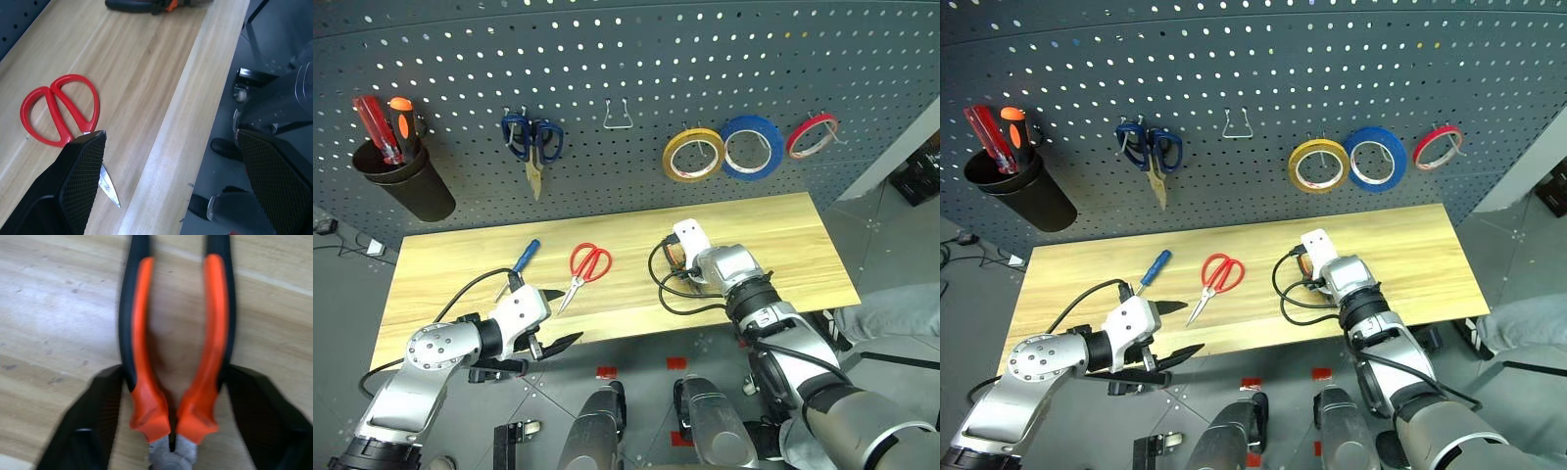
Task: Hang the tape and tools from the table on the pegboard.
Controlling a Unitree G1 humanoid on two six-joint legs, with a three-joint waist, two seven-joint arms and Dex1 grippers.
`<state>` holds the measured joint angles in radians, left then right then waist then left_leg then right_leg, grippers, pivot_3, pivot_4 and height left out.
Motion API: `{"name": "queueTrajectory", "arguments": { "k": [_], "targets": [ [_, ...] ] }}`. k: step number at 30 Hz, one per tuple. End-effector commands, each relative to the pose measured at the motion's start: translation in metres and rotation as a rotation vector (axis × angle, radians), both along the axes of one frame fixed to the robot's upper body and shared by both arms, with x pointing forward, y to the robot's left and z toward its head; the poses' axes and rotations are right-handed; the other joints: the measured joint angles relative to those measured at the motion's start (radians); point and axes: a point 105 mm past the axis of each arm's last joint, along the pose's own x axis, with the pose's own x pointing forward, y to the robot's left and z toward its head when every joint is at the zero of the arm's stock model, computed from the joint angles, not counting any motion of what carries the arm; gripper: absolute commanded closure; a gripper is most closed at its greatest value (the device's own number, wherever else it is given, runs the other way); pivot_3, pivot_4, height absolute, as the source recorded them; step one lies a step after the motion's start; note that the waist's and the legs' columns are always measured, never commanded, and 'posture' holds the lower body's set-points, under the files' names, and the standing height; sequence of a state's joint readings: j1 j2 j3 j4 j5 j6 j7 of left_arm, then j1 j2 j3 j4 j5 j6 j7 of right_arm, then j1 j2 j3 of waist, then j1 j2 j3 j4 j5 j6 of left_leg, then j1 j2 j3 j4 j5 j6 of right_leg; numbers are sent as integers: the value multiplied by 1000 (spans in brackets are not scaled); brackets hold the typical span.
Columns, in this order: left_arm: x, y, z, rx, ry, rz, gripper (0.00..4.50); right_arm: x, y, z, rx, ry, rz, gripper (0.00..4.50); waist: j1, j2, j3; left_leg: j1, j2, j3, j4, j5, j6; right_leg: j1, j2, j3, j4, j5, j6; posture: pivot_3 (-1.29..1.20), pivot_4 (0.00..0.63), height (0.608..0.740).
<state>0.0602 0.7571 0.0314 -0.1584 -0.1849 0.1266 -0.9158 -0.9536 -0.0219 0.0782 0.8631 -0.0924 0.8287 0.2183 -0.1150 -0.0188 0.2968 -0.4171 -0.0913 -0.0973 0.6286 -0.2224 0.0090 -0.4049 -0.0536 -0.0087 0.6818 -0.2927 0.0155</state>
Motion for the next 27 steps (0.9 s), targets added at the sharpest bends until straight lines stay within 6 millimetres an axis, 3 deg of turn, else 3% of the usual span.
{"name": "queueTrajectory", "arguments": {
  "k": [1,5,10,13,17,21,24,27],
  "targets": [
    [2,7,10,-49,-39,26,0,8,8,12,43,-67,25,1935,0,0,0,0,0,0,0,0,0,0,0,0,0,0,0,-178,289,740],
    [4,15,21,-119,-73,97,0,11,32,57,112,-310,157,1935,-1,0,0,-2,0,0,0,0,-1,-1,0,0,0,0,0,-184,263,740],
    [5,20,38,-227,-112,198,0,-26,51,94,214,-468,246,1935,-1,-1,-4,-7,0,0,1,3,-5,-6,0,-1,0,0,0,-175,228,740],
    [2,22,55,-324,-145,271,0,-61,67,136,288,-671,320,1935,1,-4,-8,-9,0,-1,1,3,-5,-7,0,-1,0,0,1,-158,204,740],
    [4,25,76,-427,-171,349,0,-90,90,191,385,-936,411,1935,1,-7,-13,-9,0,0,1,4,-7,-10,1,0,2,1,2,-146,196,740],
    [7,24,91,-487,-155,385,0,-88,103,236,425,-1132,404,1935,5,-17,-21,-9,0,-2,3,7,-12,-13,1,-1,11,2,2,-135,192,740],
    [10,26,95,-425,-130,386,0,-77,114,268,453,-1246,389,1935,6,-18,-23,-8,0,-3,4,11,-15,-14,1,-1,16,3,0,-127,194,740],
    [22,34,105,-374,-163,421,0,-65,125,288,459,-1313,395,1935,11,-19,-23,-7,0,-5,3,16,-18,-15,3,-2,16,6,-3,-118,197,740]
  ]
}}
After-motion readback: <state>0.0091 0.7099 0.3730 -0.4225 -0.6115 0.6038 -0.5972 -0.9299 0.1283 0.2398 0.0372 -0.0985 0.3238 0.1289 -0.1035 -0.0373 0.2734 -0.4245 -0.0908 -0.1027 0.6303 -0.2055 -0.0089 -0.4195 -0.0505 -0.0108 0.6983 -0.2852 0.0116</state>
